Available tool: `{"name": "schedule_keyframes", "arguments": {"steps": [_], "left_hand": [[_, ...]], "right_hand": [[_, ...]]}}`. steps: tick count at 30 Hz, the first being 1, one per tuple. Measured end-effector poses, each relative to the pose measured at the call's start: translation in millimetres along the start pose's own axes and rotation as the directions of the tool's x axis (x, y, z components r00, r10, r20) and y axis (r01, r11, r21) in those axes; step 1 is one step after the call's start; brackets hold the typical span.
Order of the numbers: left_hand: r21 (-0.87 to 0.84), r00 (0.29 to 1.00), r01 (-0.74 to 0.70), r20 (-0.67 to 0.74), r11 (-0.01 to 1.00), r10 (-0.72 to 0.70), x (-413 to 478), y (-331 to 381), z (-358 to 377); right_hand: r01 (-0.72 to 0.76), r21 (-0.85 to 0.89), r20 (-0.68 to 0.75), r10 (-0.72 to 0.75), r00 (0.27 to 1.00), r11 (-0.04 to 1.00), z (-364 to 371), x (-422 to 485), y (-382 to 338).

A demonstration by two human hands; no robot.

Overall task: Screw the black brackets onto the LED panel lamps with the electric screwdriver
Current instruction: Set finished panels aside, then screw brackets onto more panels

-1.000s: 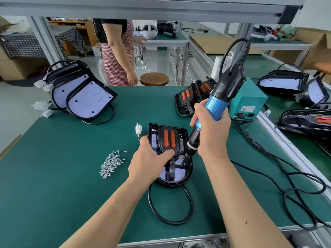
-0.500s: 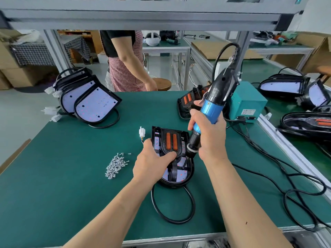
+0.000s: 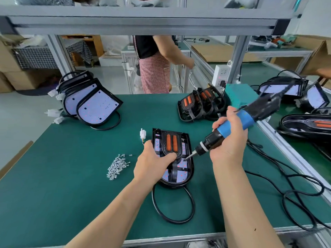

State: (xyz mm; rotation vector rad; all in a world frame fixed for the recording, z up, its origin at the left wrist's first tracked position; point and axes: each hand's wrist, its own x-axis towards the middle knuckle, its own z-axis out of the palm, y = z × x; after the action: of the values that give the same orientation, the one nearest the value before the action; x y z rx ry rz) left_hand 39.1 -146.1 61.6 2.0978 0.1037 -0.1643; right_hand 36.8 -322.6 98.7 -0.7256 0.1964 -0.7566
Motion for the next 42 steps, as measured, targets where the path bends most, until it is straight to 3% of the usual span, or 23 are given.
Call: {"name": "schedule_keyframes", "arguments": {"steps": [5, 10, 15, 18, 20, 22, 25, 27, 39, 42], "left_hand": [[-0.008, 1.000, 0.006, 0.004, 1.000, -0.006, -1.6, 0.0, -0.9], [0.002, 1.000, 0.001, -0.001, 1.000, -0.001, -2.1, 0.9, -1.7], [-0.013, 0.999, -0.037, 0.007, 0.999, 0.037, 1.9, -6.8, -5.2], [-0.053, 0.977, -0.134, -0.176, 0.990, 0.123, 5.7, -18.7, -16.0], [0.083, 0.894, -0.240, -0.369, 0.967, 0.254, 13.8, -32.6, -31.2], [0.294, 0.844, -0.212, -0.426, 0.932, 0.327, 26.4, -48.0, -48.4], [0.484, 0.889, -0.099, -0.349, 0.870, 0.296, 38.3, -65.0, -63.1], [0.529, 0.904, -0.100, -0.306, 0.843, 0.300, 39.6, -69.8, -64.0], [0.602, 0.829, -0.264, -0.258, 0.754, 0.496, 41.7, -73.6, -60.1], [0.584, 0.775, -0.281, -0.330, 0.762, 0.539, 38.1, -72.0, -60.6]], "right_hand": [[-0.252, 0.181, -0.202, 0.286, 0.937, 0.951, -23.3, 10.9, 11.2], [-0.381, 0.278, -0.147, 0.431, 0.890, 0.882, -41.8, 12.8, 30.1], [-0.403, 0.226, -0.088, 0.431, 0.898, 0.887, -47.0, 16.5, 37.9], [-0.402, 0.220, -0.067, 0.425, 0.903, 0.889, -48.7, 17.9, 39.8], [-0.402, 0.213, -0.066, 0.424, 0.903, 0.890, -48.9, 18.3, 41.2], [-0.402, 0.206, -0.064, 0.422, 0.904, 0.892, -48.6, 17.9, 42.3], [-0.401, 0.207, -0.066, 0.422, 0.904, 0.892, -48.1, 17.9, 42.5], [-0.400, 0.203, -0.066, 0.420, 0.905, 0.894, -47.8, 17.7, 42.2], [-0.404, 0.213, -0.067, 0.426, 0.902, 0.889, -47.2, 18.4, 42.0], [-0.393, 0.221, -0.070, 0.416, 0.907, 0.893, -48.2, 19.0, 42.4]]}}
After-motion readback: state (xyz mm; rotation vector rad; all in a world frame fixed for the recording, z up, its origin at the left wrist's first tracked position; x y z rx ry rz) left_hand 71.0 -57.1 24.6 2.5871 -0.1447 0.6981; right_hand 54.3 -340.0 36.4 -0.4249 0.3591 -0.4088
